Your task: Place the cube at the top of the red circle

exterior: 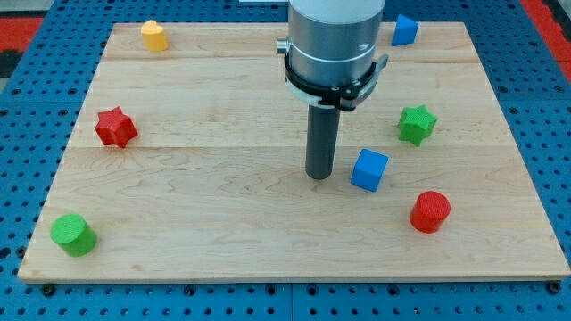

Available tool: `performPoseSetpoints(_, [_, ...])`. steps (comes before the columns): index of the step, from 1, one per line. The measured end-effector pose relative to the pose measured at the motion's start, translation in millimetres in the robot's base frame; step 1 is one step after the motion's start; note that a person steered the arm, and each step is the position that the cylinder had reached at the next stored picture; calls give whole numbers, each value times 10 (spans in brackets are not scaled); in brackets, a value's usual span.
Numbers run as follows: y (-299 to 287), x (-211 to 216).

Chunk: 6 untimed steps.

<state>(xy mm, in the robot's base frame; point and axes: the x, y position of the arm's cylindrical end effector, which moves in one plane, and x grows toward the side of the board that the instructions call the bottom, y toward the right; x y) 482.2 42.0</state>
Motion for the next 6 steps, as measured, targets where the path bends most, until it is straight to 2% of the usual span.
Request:
performPoseSetpoints(1, [604,51])
performPoseSetpoints(2, [933,55])
performPoseSetpoints(3, [944,53])
performPoseSetpoints(4, [276,123])
performPoseSetpoints(5, [-425,717])
performPoseSetpoints(6, [-1475,1039])
